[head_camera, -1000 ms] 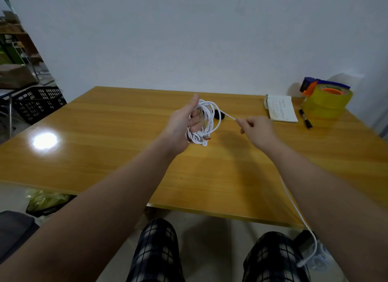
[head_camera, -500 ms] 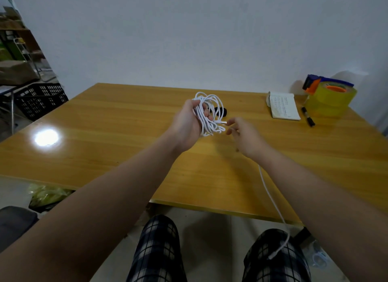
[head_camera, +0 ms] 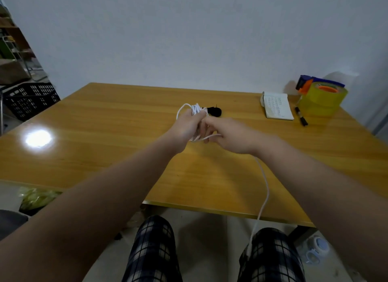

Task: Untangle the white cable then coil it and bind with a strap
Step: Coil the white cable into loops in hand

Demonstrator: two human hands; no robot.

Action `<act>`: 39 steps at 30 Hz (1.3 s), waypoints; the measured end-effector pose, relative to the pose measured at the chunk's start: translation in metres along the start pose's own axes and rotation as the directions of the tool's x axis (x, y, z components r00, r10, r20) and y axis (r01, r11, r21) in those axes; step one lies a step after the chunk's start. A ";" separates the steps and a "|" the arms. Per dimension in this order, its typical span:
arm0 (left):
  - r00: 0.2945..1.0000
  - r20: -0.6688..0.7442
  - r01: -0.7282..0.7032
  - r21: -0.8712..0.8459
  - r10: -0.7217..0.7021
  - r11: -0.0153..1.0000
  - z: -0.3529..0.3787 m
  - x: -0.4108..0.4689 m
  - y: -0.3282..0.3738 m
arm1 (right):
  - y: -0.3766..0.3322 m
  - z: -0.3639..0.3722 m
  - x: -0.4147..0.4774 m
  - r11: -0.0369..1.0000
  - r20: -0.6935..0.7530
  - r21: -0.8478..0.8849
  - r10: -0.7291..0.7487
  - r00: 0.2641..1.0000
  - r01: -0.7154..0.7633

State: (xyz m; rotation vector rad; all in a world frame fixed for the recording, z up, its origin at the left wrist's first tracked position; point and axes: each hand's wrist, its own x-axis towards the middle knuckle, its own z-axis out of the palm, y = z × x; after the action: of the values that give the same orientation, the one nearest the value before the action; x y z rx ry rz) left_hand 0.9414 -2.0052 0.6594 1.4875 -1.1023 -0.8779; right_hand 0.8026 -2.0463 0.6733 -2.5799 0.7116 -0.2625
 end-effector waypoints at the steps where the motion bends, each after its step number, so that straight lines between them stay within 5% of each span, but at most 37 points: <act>1: 1.000 0.027 -0.012 0.033 0.011 0.999 0.000 0.000 -0.003 | -0.001 -0.004 -0.001 1.000 -0.047 -0.009 -0.006 0.999 0.005; 6: 0.986 0.164 -0.058 0.195 0.026 0.979 -0.003 -0.006 -0.001 | -0.003 -0.016 -0.002 0.906 -0.261 -0.401 0.028 0.965 -0.135; 9: 0.959 0.284 -0.041 0.232 -0.027 0.972 -0.001 -0.016 0.007 | -0.001 -0.018 -0.001 0.865 -0.334 -0.452 0.063 0.940 -0.218; 15: 0.915 0.402 -0.167 0.323 0.025 0.931 -0.004 -0.023 -0.001 | 0.019 -0.022 -0.004 0.987 -0.274 0.162 0.064 0.960 -0.020; 20: 0.991 0.132 -0.040 0.045 0.034 0.998 -0.023 -0.009 -0.012 | 0.036 -0.029 -0.018 0.850 -0.406 0.527 0.267 0.874 -0.016; 26: 0.978 0.204 0.042 -0.377 0.038 0.925 -0.021 -0.004 -0.008 | 0.053 -0.018 -0.019 0.733 -0.448 0.680 0.439 0.778 -0.022; 30: 0.981 0.190 0.073 -0.529 0.034 0.846 -0.012 -0.001 -0.004 | 0.055 -0.001 -0.012 0.769 -0.459 0.632 0.474 0.752 -0.098; 34: 0.996 0.091 0.078 -0.644 -0.025 0.761 -0.004 0.001 -0.009 | 0.057 0.025 -0.002 0.905 -0.455 0.340 0.396 0.797 -0.256; 39: 0.985 -0.043 0.089 -0.705 -0.167 0.704 -0.004 0.003 -0.015 | 0.053 0.033 -0.008 0.931 -0.391 0.079 0.358 0.848 -0.356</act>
State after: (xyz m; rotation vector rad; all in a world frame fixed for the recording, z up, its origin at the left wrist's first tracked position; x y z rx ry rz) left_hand 0.9493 -2.0061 0.6457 0.9444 -0.4767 -1.1425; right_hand 0.7820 -2.0704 0.6193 -2.3452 1.3173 -0.6790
